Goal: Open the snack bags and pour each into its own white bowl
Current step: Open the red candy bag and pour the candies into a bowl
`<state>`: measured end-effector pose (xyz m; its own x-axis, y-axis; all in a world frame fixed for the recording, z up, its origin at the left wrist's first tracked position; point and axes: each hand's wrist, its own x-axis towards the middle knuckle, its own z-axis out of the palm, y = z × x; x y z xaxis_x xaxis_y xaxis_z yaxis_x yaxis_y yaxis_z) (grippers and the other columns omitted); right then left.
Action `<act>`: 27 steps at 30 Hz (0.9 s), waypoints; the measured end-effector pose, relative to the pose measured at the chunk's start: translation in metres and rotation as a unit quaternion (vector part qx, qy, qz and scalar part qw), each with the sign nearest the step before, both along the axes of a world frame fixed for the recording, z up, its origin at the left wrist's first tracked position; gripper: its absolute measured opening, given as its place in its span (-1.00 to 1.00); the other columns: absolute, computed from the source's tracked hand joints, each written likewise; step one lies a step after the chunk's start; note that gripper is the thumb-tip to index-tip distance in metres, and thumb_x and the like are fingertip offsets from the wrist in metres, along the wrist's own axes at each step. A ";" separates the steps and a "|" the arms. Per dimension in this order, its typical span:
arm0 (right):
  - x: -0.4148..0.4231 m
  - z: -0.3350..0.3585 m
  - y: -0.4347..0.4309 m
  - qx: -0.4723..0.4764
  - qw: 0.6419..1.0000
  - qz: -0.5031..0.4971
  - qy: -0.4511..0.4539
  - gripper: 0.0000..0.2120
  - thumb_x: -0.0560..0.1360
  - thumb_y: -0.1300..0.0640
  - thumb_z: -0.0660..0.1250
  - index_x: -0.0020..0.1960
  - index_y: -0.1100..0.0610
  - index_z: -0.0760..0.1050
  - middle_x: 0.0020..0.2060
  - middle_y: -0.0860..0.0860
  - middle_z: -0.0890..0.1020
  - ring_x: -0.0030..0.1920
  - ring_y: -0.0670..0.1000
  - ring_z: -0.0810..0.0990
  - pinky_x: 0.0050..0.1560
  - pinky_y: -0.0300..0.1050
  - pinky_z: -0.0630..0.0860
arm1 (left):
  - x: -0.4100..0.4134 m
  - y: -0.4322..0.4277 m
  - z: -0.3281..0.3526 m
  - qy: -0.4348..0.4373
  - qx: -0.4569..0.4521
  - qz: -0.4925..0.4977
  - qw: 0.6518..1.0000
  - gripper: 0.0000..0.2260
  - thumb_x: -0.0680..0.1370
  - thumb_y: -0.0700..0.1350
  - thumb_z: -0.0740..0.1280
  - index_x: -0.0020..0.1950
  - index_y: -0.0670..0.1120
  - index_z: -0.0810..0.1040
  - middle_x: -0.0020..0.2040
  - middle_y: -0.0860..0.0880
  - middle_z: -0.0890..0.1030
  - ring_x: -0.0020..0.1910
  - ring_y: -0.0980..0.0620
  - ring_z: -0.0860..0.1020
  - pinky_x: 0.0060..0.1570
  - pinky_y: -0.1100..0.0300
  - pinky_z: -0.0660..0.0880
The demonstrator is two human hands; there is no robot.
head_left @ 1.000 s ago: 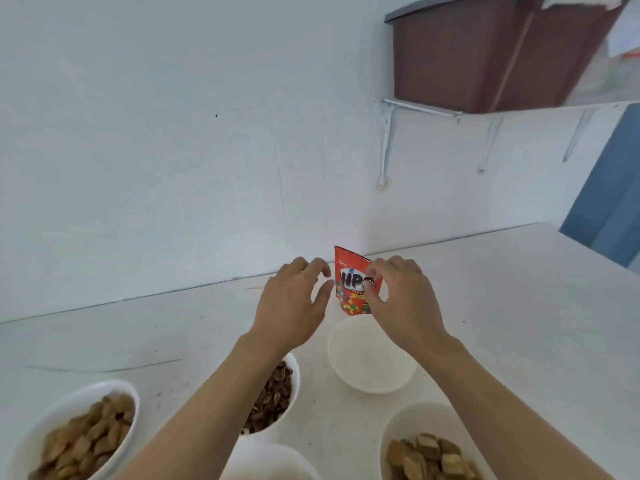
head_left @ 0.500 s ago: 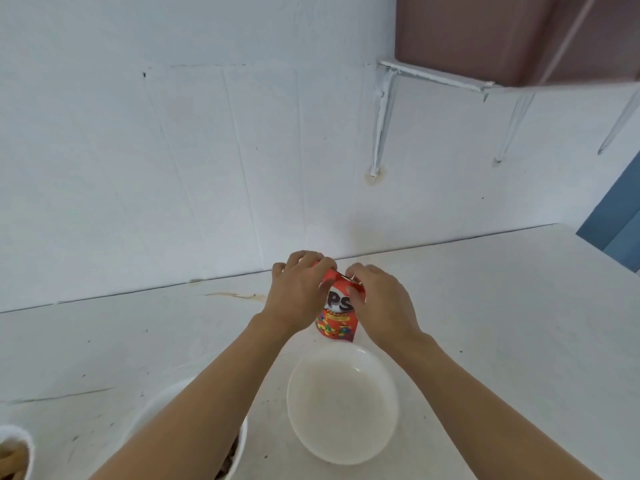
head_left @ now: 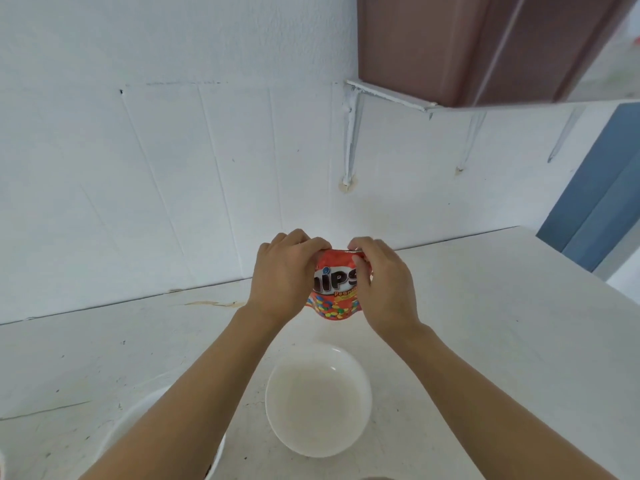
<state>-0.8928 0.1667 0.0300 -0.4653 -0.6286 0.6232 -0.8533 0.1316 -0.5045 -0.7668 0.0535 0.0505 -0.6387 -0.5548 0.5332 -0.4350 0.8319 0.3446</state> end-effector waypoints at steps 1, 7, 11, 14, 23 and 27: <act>-0.002 0.004 0.007 -0.016 1.000 0.004 -0.010 -0.86 0.64 0.21 0.21 0.14 0.06 0.47 -0.05 -0.05 0.58 -0.05 -0.02 0.56 -0.10 -0.12 0.56 | -0.001 0.009 0.006 0.006 0.002 -0.005 1.000 -0.69 0.58 -0.06 0.13 0.11 0.03 0.66 -0.10 0.01 0.61 -0.11 -0.08 0.56 -0.09 -0.04 0.49; -0.026 0.017 0.067 -0.072 0.996 0.043 -0.043 -0.83 0.59 0.31 0.25 0.07 0.05 0.42 -0.07 -0.08 0.54 -0.07 -0.06 0.54 -0.13 -0.08 0.57 | -0.016 0.073 0.023 0.022 0.023 -0.036 0.999 -0.70 0.61 -0.04 0.14 0.12 0.06 0.66 -0.12 0.04 0.59 -0.14 -0.02 0.58 -0.09 -0.08 0.53; -0.050 0.013 0.117 -0.044 0.995 0.087 -0.029 -0.86 0.59 0.31 0.27 0.04 0.08 0.45 -0.10 -0.07 0.54 -0.10 -0.07 0.53 -0.15 -0.12 0.54 | -0.028 0.119 0.018 0.019 0.049 -0.052 0.997 -0.77 0.64 -0.11 0.22 0.14 0.05 0.66 -0.09 0.05 0.60 -0.12 0.02 0.58 -0.10 -0.03 0.55; -0.071 0.003 0.150 -0.010 0.992 0.123 -0.006 -0.86 0.59 0.30 0.26 0.04 0.08 0.46 -0.12 -0.07 0.53 -0.12 -0.05 0.53 -0.16 -0.05 0.55 | -0.037 0.153 0.009 -0.003 0.073 -0.057 0.996 -0.80 0.63 -0.13 0.27 0.13 0.06 0.67 -0.09 0.07 0.61 -0.12 0.06 0.57 -0.11 0.05 0.55; -0.112 -0.039 0.210 0.075 0.971 0.225 0.041 -0.88 0.60 0.27 0.26 0.04 0.10 0.51 -0.10 -0.08 0.53 -0.12 -0.09 0.52 -0.17 -0.16 0.53 | -0.052 0.221 -0.035 -0.032 0.137 -0.029 0.990 -0.83 0.61 -0.12 0.32 0.12 0.05 0.68 -0.12 0.11 0.60 -0.17 0.12 0.54 -0.20 0.22 0.48; -0.117 -0.056 0.225 0.083 0.969 0.225 0.058 -0.88 0.58 0.28 0.29 0.05 0.13 0.55 -0.08 -0.05 0.56 -0.09 -0.05 0.54 -0.09 -0.09 0.55 | -0.052 0.235 -0.050 -0.044 0.148 -0.038 0.987 -0.84 0.62 -0.09 0.33 0.13 0.03 0.69 -0.10 0.12 0.62 -0.15 0.14 0.57 -0.18 0.26 0.49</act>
<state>-1.0094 0.3913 -0.0258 -0.0546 -0.8474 0.5282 -0.8928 -0.1955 -0.4059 -0.8185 0.2886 0.0006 -0.7215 -0.6263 0.2954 -0.4137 0.7319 0.5414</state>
